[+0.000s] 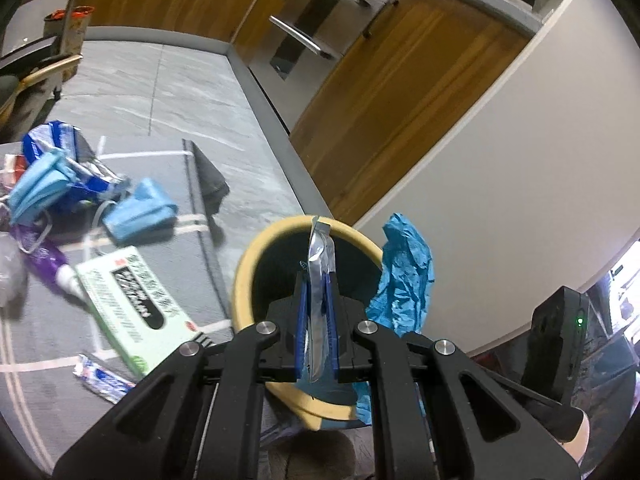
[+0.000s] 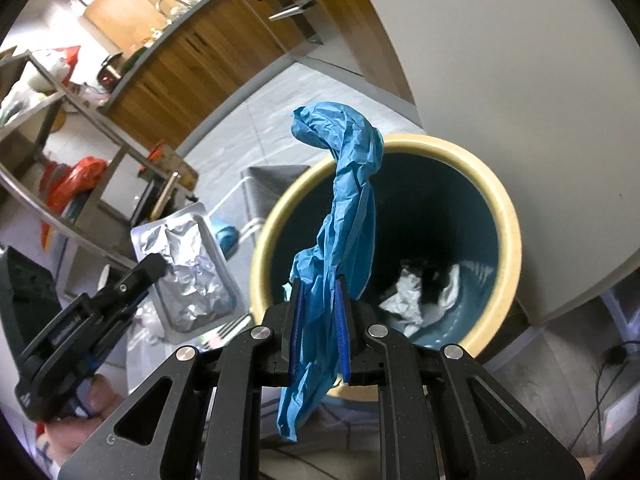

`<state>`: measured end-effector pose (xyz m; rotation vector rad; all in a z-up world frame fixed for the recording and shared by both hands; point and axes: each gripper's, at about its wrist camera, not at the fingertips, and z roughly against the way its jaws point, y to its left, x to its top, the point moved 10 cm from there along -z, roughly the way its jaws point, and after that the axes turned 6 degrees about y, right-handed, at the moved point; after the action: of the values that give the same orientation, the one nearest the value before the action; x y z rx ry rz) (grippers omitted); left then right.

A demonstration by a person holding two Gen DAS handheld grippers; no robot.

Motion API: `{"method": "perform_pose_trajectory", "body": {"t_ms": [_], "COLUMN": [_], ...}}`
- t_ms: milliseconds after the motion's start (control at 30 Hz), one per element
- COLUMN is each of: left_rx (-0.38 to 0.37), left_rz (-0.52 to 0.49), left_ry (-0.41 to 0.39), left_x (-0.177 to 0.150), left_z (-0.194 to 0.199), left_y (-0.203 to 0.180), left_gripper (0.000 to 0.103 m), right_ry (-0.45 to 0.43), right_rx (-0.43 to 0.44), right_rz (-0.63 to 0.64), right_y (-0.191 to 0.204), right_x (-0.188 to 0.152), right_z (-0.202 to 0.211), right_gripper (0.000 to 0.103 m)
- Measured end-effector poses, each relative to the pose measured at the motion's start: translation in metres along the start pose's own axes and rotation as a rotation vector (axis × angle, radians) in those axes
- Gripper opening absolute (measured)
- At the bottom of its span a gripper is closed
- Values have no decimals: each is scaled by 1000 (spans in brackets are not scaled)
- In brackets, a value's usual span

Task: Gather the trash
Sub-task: 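Carry glove and blister pack over the bin and open both tools, then move the left tool to the COLTALIN sachet while the right tool approaches the box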

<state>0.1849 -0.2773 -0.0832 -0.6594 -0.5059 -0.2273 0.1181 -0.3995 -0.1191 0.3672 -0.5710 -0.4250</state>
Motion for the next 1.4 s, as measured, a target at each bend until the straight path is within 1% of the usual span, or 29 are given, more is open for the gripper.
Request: {"method": "perform_pose_trajectory", "body": {"t_ms": [100, 167, 233, 400, 467, 500, 700, 900, 1067, 1100, 1233, 1300, 1400], "left_rx": [-3, 10, 14, 39, 48, 54, 81, 136, 185, 205, 264, 298, 348], "left_rz": [-3, -7, -13, -26, -26, -23, 2, 9, 19, 18, 4, -12, -47], "left_ry": [33, 53, 77, 109, 112, 110, 70, 35, 23, 22, 32, 49, 94], "left_x": [-7, -12, -17, -27, -29, -29, -21, -16, -18, -19, -28, -34, -45], "left_z": [-16, -26, -36, -46, -45, -43, -22, 4, 30, 36, 48, 50, 47], "left_y": [-5, -6, -9, -6, -3, 0, 21, 51, 77, 85, 104, 113, 126], "left_gripper": [8, 8, 8, 9, 13, 19, 30, 38, 41, 43, 47, 52, 54], "right_ry": [16, 27, 35, 34, 27, 24, 21, 24, 32, 36, 53, 60, 70], "right_rx": [-27, -47, -61, -68, -61, -56, -28, -12, 5, 8, 9, 9, 10], "right_rz": [-16, -23, -31, -62, -65, -65, -51, -4, 60, 76, 140, 173, 217], "right_y": [-10, -17, -21, -30, -29, -28, -18, -1, 23, 28, 48, 58, 71], "right_x": [-4, -6, -8, -8, -7, -6, -8, -9, -11, -13, -18, -20, -26], "right_z": [-7, -10, -13, -12, -11, -10, -9, -11, -13, -14, -21, -23, -26], "right_gripper": [17, 19, 24, 40, 45, 47, 54, 61, 66, 67, 71, 73, 74]}}
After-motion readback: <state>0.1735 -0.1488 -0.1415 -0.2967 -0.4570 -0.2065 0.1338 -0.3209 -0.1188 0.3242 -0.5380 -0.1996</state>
